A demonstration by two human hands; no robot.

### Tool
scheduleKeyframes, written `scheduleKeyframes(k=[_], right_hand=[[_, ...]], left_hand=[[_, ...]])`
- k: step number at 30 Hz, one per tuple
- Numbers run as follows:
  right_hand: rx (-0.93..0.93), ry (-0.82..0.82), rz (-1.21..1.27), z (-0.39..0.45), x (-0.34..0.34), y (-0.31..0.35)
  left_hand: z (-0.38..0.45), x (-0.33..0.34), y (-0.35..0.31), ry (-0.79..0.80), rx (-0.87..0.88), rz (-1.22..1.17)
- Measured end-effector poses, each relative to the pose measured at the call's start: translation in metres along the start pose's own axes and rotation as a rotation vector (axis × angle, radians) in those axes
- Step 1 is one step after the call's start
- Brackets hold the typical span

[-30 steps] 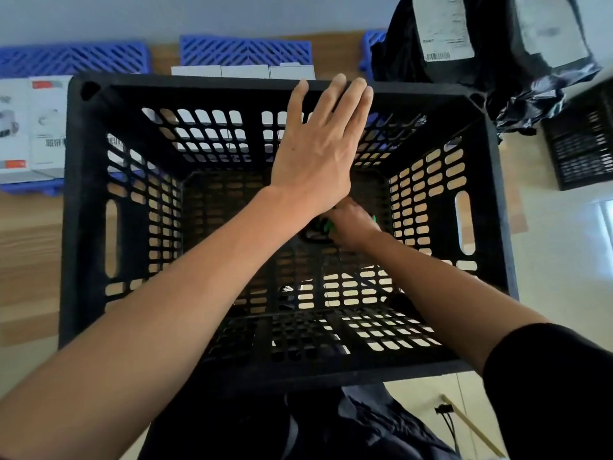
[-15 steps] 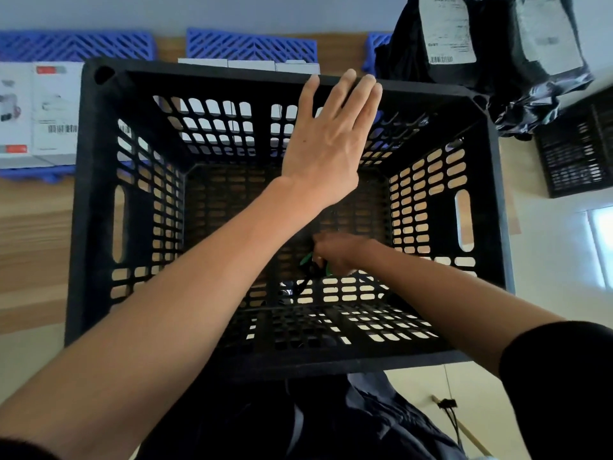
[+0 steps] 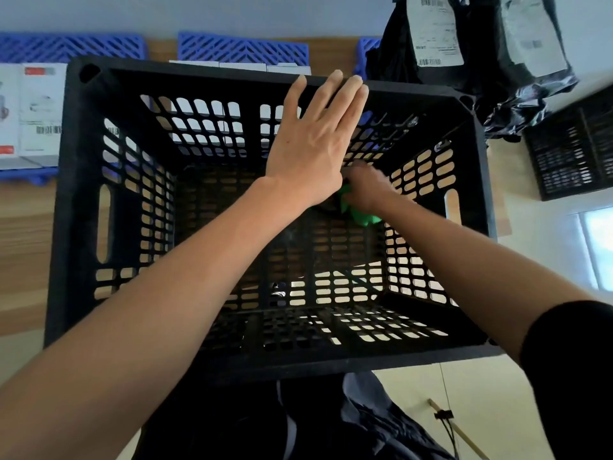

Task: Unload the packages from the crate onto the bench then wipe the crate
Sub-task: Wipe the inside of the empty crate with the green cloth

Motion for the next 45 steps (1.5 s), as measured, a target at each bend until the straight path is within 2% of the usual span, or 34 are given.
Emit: scheduleKeyframes(k=[1,3,4,6,8,10,13,16,20,22,24,26,29,31,32,33,37,45], right_hand=[[0.035,-0.083,-0.029,0.007,-0.003,-0.011],[0.056,-0.132,-0.144,0.012,0.003,-0.025],[0.071,-0.115,-0.189,0.011,0.012,-0.03],[0.189,-0.052,-0.131,0.005,0.031,-0.037],[0.229,0.004,-0.093,-0.002,0.044,-0.037],[0.148,0.093,-0.177,-0.009,0.051,-0.03],[-0.084,0.248,-0.346,-0.03,0.064,-0.012],[-0.245,0.409,-0.346,-0.056,0.077,0.006],[-0.262,0.712,-0.213,-0.09,0.103,0.027],[-0.249,0.799,-0.167,-0.095,0.106,0.034],[-0.22,0.757,-0.104,-0.08,0.088,0.036],[-0.15,0.633,-0.042,-0.054,0.06,0.031],[-0.053,0.286,-0.054,-0.019,0.018,0.014],[-0.031,0.029,-0.163,-0.007,0.002,0.002],[-0.019,-0.044,-0.218,-0.003,0.001,-0.003],[0.01,-0.059,-0.25,-0.001,0.003,-0.008],[0.117,0.085,-0.25,-0.01,0.032,-0.015],[-0.018,0.226,-0.331,-0.035,0.045,-0.006]], left_hand=[[0.0,0.0,0.0,-0.002,0.002,0.003],[0.0,0.002,0.001,-0.005,0.003,0.01],[-0.001,0.003,0.001,-0.005,0.006,0.014],[0.0,0.005,0.001,-0.011,0.013,0.022],[0.0,0.006,0.002,-0.023,0.015,0.026],[0.001,0.005,0.003,-0.026,0.021,0.036],[0.003,0.005,0.004,-0.018,0.032,0.049],[0.003,0.003,0.003,-0.002,0.028,0.047],[0.003,0.002,0.002,0.011,0.026,0.035],[0.003,0.003,0.003,0.009,0.023,0.035],[0.002,0.003,0.003,0.007,0.026,0.038],[0.002,0.004,0.002,0.002,0.025,0.035],[0.002,0.005,0.002,-0.002,0.018,0.04],[0.002,0.006,0.002,-0.007,0.018,0.051],[0.002,0.006,0.002,-0.008,0.019,0.058],[0.002,0.006,0.001,-0.008,0.019,0.065],[0.002,0.009,0.0,-0.012,0.02,0.085],[0.003,0.01,0.001,-0.02,0.012,0.078]])
Point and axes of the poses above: each hand's wrist, its own z-axis towards the middle knuckle, its own x-axis out of the palm, y = z × x, the point moved 3 cm from there along z, towards the middle knuckle, and after that the axes turned 3 degrees about z, right-handed, at the moved point
